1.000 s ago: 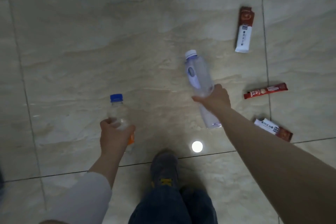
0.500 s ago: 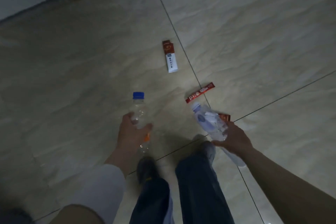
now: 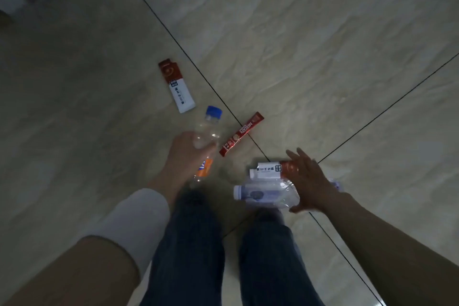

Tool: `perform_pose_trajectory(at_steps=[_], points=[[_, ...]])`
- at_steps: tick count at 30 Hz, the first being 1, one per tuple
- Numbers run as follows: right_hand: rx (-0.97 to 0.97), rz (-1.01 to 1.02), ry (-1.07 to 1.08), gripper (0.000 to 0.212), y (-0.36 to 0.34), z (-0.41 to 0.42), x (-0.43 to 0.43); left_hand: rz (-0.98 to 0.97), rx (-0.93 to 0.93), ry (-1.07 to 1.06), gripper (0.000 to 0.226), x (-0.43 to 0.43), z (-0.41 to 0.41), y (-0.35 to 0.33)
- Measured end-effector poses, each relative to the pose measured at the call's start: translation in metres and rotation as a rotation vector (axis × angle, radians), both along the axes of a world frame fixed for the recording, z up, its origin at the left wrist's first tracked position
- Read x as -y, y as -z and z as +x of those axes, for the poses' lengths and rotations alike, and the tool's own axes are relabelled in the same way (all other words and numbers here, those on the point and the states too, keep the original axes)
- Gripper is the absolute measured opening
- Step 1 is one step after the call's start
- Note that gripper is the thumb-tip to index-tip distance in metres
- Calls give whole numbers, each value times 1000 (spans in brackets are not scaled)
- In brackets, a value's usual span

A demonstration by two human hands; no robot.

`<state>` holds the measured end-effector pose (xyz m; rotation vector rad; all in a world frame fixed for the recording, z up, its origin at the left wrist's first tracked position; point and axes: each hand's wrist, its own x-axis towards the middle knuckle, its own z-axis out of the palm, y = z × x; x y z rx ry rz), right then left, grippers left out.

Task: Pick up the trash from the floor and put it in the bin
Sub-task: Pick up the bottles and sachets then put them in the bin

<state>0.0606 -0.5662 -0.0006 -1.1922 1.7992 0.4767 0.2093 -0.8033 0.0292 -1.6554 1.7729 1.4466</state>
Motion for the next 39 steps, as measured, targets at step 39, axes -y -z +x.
perform_pose_trajectory(at_steps=[39], points=[[-195,-283,712,75,-10,-39,-59,27,200,-14,48,-17,-60,46]])
